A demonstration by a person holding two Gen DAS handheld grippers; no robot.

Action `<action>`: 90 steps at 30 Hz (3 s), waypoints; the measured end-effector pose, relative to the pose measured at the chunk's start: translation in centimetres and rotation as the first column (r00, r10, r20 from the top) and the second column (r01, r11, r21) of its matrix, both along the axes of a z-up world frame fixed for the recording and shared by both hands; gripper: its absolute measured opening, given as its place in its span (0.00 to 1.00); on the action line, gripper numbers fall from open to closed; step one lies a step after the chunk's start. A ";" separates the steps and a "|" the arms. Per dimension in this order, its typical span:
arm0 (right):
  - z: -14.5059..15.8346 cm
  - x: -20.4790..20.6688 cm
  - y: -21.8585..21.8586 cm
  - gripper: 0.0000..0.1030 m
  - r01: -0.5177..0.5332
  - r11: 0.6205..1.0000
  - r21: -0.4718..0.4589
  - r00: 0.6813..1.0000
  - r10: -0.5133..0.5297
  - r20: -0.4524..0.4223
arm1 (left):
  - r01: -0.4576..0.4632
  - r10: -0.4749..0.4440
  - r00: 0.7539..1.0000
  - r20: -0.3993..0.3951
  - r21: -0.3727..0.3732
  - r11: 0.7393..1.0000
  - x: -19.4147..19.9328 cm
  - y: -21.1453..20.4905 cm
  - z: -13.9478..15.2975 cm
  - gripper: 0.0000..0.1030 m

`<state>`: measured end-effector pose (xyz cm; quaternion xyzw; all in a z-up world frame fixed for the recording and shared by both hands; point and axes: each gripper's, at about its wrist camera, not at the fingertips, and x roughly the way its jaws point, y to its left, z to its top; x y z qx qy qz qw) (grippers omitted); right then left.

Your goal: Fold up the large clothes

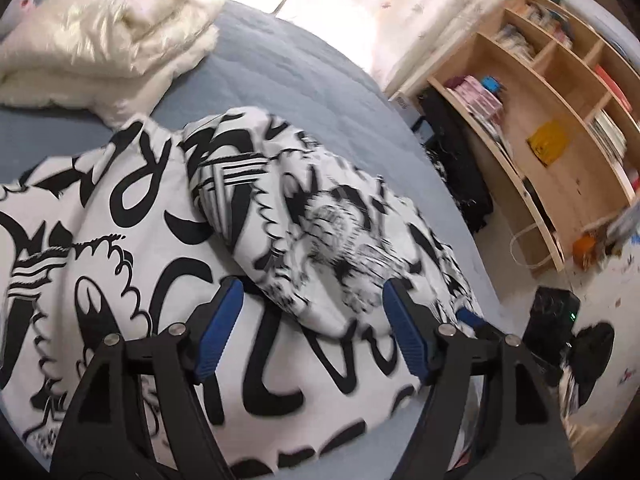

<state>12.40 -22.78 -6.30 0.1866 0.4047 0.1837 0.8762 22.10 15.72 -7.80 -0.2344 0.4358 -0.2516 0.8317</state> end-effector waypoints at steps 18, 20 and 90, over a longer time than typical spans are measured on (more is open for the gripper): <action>-2.0 7.9 3.4 0.07 0.060 0.994 0.091 0.997 -0.056 -0.044 | -0.213 0.211 0.968 -0.135 -0.001 0.977 10.3 -2.2 -5.4 0.04; -0.3 7.2 2.6 0.07 0.064 0.993 0.104 0.998 -0.063 -0.012 | -0.235 0.235 0.965 -0.113 0.020 0.972 9.1 -3.0 -3.8 0.00; -4.2 7.8 7.1 0.36 0.193 0.897 -0.397 0.979 -0.203 0.018 | -0.038 0.021 0.998 0.056 0.339 0.940 -0.1 -17.4 -3.9 0.06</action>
